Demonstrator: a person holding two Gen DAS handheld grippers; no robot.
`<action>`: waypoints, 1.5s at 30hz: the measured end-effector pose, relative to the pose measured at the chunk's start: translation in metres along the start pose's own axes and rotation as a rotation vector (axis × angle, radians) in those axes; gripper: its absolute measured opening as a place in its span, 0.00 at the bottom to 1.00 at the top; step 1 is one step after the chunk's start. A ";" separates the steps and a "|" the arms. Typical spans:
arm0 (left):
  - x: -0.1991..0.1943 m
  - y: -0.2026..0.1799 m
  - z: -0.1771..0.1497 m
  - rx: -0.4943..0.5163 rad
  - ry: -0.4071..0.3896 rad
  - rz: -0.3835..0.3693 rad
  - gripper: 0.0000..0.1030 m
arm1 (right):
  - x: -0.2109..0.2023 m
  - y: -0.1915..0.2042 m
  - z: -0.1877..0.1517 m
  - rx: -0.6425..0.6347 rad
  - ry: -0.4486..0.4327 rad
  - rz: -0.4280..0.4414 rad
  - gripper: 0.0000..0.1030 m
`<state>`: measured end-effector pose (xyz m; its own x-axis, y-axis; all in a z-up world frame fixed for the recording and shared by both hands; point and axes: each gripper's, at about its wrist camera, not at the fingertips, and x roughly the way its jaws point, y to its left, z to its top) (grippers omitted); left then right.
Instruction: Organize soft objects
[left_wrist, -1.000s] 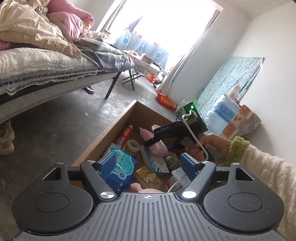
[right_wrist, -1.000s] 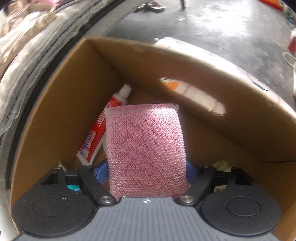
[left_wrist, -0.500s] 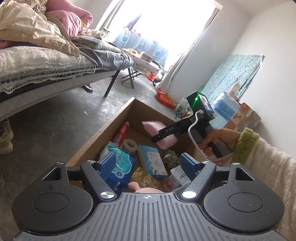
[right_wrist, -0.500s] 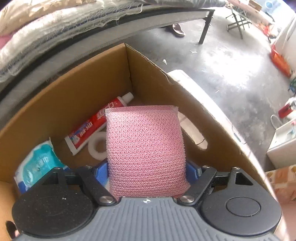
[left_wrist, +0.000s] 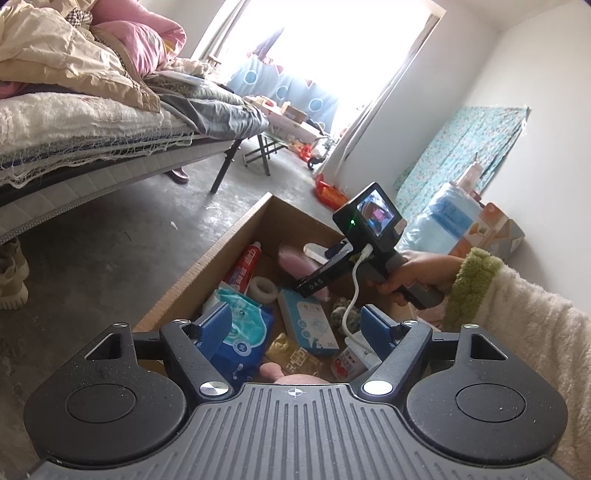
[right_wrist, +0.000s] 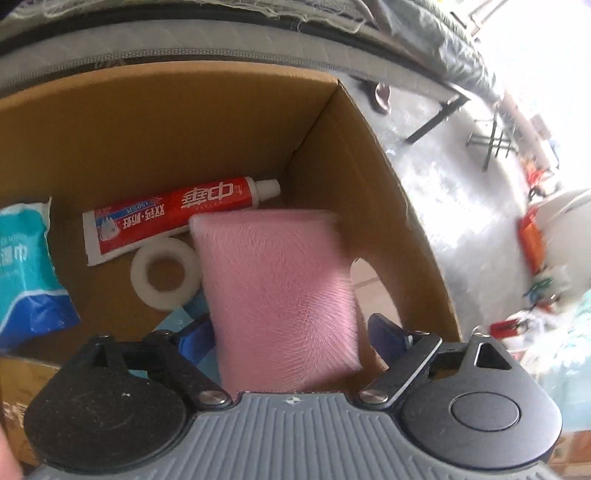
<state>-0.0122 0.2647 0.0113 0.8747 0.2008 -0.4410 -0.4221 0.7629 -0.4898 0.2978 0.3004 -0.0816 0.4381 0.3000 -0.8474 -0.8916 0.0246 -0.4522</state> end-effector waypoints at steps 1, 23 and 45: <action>0.000 0.000 0.000 -0.001 0.000 0.000 0.75 | -0.001 0.000 -0.001 -0.001 -0.005 -0.009 0.96; -0.050 -0.025 -0.006 0.068 -0.095 0.038 0.98 | -0.228 -0.006 -0.104 0.312 -0.477 0.091 1.00; -0.083 -0.102 -0.072 0.478 0.079 0.000 1.00 | -0.334 0.172 -0.339 1.087 -0.544 -0.360 1.00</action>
<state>-0.0590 0.1262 0.0434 0.8462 0.1675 -0.5058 -0.2490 0.9636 -0.0976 0.0374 -0.1187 0.0293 0.8011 0.4591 -0.3841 -0.4796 0.8762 0.0471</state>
